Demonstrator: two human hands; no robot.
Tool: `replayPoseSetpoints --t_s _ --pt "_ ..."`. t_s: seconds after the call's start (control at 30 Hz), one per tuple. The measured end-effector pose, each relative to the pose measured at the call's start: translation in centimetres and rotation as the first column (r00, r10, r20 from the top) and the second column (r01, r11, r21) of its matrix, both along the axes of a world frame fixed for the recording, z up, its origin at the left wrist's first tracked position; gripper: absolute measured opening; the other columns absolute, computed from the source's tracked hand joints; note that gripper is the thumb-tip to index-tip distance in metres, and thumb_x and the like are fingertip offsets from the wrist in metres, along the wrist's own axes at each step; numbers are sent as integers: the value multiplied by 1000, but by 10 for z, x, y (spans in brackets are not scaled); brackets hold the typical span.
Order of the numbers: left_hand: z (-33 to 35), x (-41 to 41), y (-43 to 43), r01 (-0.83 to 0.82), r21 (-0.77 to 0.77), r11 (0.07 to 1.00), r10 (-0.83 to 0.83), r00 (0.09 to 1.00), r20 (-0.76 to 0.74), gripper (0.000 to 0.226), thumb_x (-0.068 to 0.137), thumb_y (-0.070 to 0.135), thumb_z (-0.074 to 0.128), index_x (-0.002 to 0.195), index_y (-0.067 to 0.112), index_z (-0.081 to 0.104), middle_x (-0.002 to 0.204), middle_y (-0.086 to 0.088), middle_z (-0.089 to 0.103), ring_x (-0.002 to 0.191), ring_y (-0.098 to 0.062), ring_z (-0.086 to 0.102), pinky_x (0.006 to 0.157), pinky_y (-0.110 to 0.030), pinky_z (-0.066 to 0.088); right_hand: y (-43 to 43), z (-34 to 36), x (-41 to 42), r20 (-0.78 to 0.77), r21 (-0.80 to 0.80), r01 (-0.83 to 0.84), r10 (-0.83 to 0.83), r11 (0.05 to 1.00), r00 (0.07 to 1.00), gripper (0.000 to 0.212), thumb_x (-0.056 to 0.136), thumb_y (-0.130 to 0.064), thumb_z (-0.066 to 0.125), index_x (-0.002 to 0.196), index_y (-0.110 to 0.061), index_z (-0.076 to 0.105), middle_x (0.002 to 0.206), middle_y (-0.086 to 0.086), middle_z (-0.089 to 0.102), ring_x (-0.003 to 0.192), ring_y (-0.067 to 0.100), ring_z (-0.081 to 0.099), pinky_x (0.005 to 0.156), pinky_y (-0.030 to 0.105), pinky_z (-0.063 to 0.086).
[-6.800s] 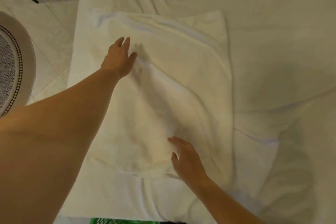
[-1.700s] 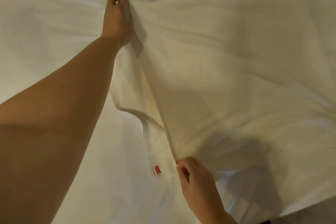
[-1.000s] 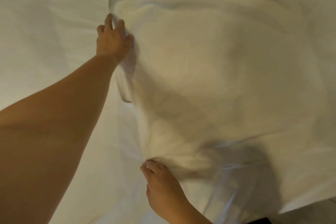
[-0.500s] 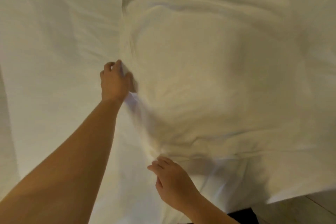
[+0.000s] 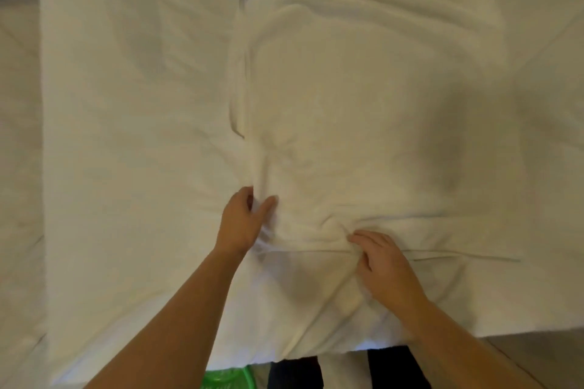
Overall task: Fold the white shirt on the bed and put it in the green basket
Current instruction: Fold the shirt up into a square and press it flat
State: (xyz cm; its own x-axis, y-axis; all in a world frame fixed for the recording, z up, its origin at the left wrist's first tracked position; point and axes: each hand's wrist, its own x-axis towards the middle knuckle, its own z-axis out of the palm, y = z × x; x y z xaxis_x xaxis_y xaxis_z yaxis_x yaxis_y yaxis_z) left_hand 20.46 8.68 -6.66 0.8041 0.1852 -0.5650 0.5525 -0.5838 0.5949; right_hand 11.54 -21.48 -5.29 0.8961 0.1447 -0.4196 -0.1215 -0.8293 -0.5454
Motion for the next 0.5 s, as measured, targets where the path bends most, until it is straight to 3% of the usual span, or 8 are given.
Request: replayPoseSetpoints --t_s 0.13,0.33,0.5 --pt "-3 -26 -25 -102 79 992 108 992 -71 55 77 62 71 83 8 61 76 -8 67 71 -24 65 66 -44 53 -44 -5 6 17 -50 61 -60 997 998 50 83 1 58 127 -21 65 130 -1 62 123 18 53 106 17 32" --pt "-9 -59 -59 -441 -38 897 429 888 -167 33 77 43 77 80 10 73 77 -6 75 77 -27 72 78 -46 60 -136 1 6 40 -125 131 -127 984 991 47 84 1 57 126 -18 65 130 4 62 122 25 54 106 30 40" --pt "-3 -67 -77 -604 -71 794 593 795 -132 25 83 26 78 89 3 72 79 -13 71 75 -32 69 68 -40 59 -212 10 11 128 -225 322 -300 920 945 46 79 0 66 124 -8 62 126 17 63 114 38 58 99 44 48"
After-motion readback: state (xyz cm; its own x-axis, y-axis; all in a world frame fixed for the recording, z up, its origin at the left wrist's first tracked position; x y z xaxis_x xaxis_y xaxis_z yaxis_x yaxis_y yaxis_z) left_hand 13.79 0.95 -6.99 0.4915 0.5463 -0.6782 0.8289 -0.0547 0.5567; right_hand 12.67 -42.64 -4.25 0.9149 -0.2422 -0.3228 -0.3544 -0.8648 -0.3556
